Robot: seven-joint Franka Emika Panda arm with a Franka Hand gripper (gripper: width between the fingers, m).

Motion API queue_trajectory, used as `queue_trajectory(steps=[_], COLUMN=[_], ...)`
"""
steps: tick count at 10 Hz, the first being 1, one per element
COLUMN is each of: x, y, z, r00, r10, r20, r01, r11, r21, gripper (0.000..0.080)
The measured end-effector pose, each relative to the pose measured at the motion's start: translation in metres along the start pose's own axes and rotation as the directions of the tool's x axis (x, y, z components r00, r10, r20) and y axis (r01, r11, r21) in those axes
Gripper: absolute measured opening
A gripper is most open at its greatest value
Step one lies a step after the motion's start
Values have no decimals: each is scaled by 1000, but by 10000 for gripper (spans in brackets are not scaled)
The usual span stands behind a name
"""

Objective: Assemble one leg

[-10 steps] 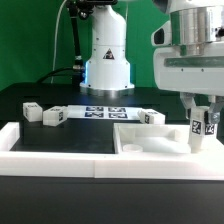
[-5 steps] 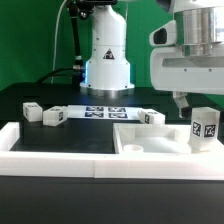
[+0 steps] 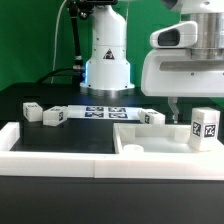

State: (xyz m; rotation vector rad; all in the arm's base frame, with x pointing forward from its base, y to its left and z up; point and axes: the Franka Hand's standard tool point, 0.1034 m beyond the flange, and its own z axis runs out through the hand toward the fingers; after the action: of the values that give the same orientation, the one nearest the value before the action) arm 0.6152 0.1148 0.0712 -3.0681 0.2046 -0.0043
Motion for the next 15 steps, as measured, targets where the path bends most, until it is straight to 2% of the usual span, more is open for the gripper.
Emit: queue_trajectory(steps=[2,5,6,7,8,9,10,13,15], x=[1,6,6,6,6,6,6,6,6], y=[-4,-2,-2,-2,-2,-2,-2,-3,-3], z=[-2,-6,-6,-6,-6,-6,-6,-6,-5], r00=[995,959,959,959,959,962,967,997,982], r10=[-104,-284,-283,-283,-283,-271,-254,-74,187], r20=[-5,-4,-4,-4,-4,-4,-5,-7,-27], r01=[104,284,283,283,283,271,254,74,-186], r11=[994,959,959,959,959,962,967,997,982], r21=[-19,-20,-20,-20,-20,-19,-19,-9,25], gripper=[648,648,648,555,555,373,291,291,291])
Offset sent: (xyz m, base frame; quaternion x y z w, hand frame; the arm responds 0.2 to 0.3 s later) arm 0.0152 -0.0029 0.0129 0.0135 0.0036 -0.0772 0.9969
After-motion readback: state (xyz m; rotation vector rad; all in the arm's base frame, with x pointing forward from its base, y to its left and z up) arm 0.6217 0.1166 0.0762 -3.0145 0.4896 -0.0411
